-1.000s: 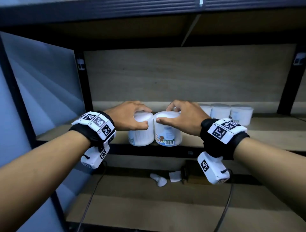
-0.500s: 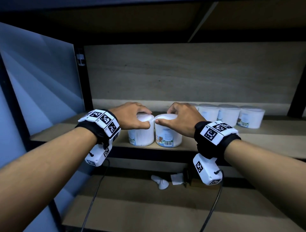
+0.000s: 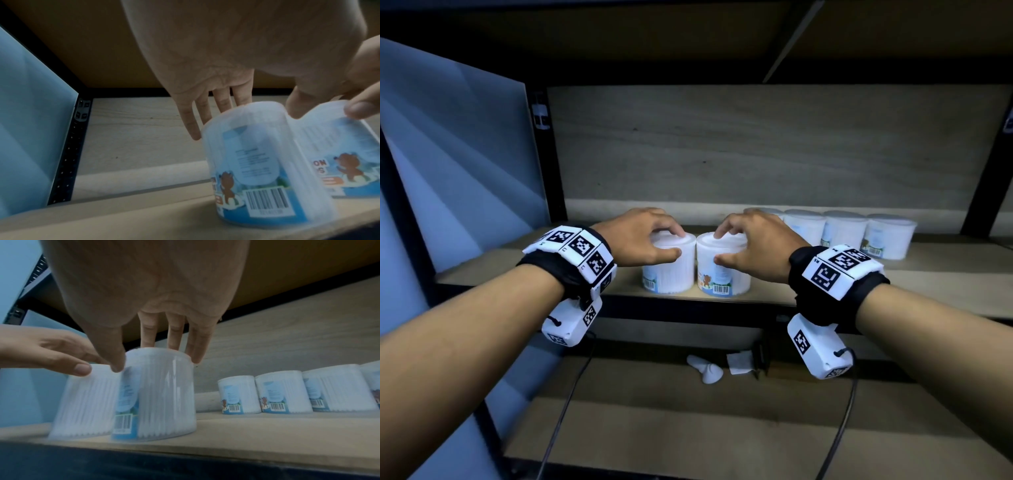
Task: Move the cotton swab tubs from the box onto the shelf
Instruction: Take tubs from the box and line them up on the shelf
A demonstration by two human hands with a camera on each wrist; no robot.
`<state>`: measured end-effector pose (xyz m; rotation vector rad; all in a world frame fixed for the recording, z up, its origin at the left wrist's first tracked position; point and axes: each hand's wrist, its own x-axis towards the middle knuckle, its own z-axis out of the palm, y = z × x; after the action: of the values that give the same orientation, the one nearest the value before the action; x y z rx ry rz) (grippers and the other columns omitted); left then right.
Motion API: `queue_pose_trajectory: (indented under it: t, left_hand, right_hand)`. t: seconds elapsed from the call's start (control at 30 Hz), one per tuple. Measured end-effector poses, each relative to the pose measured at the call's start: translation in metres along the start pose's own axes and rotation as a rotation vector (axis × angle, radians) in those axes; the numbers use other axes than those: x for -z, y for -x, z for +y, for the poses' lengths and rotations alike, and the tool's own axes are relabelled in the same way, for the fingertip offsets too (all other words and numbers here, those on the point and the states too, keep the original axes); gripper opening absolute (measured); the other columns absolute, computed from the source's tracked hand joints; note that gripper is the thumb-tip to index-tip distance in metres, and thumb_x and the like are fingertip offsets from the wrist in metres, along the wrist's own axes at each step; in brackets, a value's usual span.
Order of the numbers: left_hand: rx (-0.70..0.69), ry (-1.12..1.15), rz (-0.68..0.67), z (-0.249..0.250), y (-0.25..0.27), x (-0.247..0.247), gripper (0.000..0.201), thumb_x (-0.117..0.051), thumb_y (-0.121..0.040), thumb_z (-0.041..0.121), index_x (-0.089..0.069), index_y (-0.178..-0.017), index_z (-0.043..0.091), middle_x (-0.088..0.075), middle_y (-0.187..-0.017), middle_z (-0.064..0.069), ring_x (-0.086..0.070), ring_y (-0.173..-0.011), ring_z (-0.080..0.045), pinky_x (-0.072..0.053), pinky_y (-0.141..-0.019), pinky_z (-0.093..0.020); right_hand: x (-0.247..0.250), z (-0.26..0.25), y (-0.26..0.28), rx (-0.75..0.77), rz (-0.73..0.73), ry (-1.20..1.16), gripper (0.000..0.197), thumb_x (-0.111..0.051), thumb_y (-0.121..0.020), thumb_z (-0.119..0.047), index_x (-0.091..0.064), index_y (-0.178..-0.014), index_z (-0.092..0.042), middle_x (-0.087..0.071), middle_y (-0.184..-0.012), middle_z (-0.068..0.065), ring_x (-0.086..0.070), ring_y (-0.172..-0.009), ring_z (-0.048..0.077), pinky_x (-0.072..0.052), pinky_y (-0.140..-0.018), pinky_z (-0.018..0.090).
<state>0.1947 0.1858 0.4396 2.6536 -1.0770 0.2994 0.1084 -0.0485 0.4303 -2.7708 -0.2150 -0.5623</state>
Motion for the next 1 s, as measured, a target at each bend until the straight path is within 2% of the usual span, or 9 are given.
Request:
queue_pose_trajectory:
  t: [0.1, 0.17, 0.23, 0.4, 0.6, 0.7, 0.87, 1.0]
  left_hand:
    - [-0.012, -0.012, 0.003, 0.002, 0.007, 0.005, 0.048, -0.06, -0.074, 0.053, -0.065, -0.118, 0.035, -0.059, -0.114, 0.013, -0.055, -0.106, -0.008, -0.045, -0.093, -0.025]
    - [-0.019, -0.013, 0.008, 0.003, 0.011, 0.008, 0.035, -0.067, -0.081, 0.037, -0.067, -0.115, 0.034, -0.06, -0.111, 0.015, -0.058, -0.103, -0.007, -0.046, -0.089, -0.022]
    - [-0.04, -0.022, 0.013, 0.004, 0.013, 0.011, 0.03, -0.067, -0.084, 0.028, -0.068, -0.113, 0.031, -0.061, -0.108, 0.016, -0.06, -0.099, -0.007, -0.048, -0.087, -0.023]
    - [-0.062, -0.074, 0.017, 0.002, 0.012, 0.013, 0.028, -0.065, -0.087, 0.028, -0.069, -0.114, 0.031, -0.064, -0.11, 0.013, -0.062, -0.096, -0.007, -0.051, -0.089, -0.027]
    - [-0.06, -0.09, -0.009, -0.003, 0.003, 0.012, 0.028, -0.064, -0.09, 0.028, -0.068, -0.117, 0.03, -0.064, -0.114, 0.012, -0.063, -0.099, -0.009, -0.052, -0.089, -0.029]
    - [-0.052, -0.095, -0.025, -0.008, -0.006, 0.011, 0.029, -0.063, -0.091, 0.028, -0.067, -0.119, 0.03, -0.065, -0.117, 0.012, -0.063, -0.102, -0.01, -0.05, -0.09, -0.028]
    - [-0.04, -0.096, -0.032, -0.018, -0.021, 0.006, 0.029, -0.064, -0.091, 0.028, -0.067, -0.12, 0.03, -0.066, -0.118, 0.013, -0.063, -0.1, -0.01, -0.048, -0.089, -0.025]
    - [-0.033, -0.099, -0.031, -0.023, -0.034, 0.005, 0.029, -0.064, -0.091, 0.027, -0.067, -0.12, 0.029, -0.067, -0.119, 0.013, -0.065, -0.1, -0.011, -0.05, -0.091, -0.028]
  right_hand:
    - [0.005, -0.003, 0.006, 0.033, 0.015, 0.028, 0.027, -0.069, -0.081, -0.037, -0.068, -0.108, -0.035, -0.06, -0.106, -0.012, -0.054, -0.111, 0.012, -0.046, -0.091, 0.029]
    - [0.005, -0.005, 0.008, 0.027, 0.036, 0.017, 0.023, -0.067, -0.081, -0.032, -0.069, -0.104, -0.035, -0.06, -0.101, -0.014, -0.054, -0.108, 0.011, -0.049, -0.091, 0.031]
    - [0.005, -0.006, 0.008, 0.019, 0.044, 0.006, 0.022, -0.066, -0.081, -0.028, -0.07, -0.101, -0.036, -0.06, -0.097, -0.015, -0.054, -0.104, 0.009, -0.051, -0.088, 0.033]
    - [0.005, -0.006, 0.004, 0.012, 0.037, 0.01, 0.017, -0.068, -0.081, -0.027, -0.071, -0.094, -0.038, -0.062, -0.094, -0.016, -0.054, -0.094, 0.009, -0.054, -0.086, 0.038]
    - [0.007, -0.005, -0.007, 0.019, 0.013, 0.016, 0.02, -0.073, -0.082, -0.022, -0.074, -0.098, -0.033, -0.068, -0.098, -0.01, -0.061, -0.097, 0.011, -0.048, -0.083, 0.024]
    - [0.007, -0.005, -0.016, 0.014, -0.004, 0.03, 0.02, -0.076, -0.082, -0.022, -0.075, -0.099, -0.031, -0.067, -0.096, -0.009, -0.061, -0.098, 0.012, -0.046, -0.083, 0.022]
    - [0.007, 0.0, -0.036, 0.004, -0.033, 0.066, 0.022, -0.078, -0.08, -0.023, -0.076, -0.101, -0.029, -0.071, -0.102, -0.005, -0.061, -0.102, 0.016, -0.047, -0.085, 0.024]
    - [0.004, 0.006, -0.053, 0.002, -0.041, 0.084, 0.023, -0.079, -0.079, -0.023, -0.077, -0.101, -0.029, -0.07, -0.1, -0.005, -0.058, -0.096, 0.013, -0.041, -0.08, 0.021]
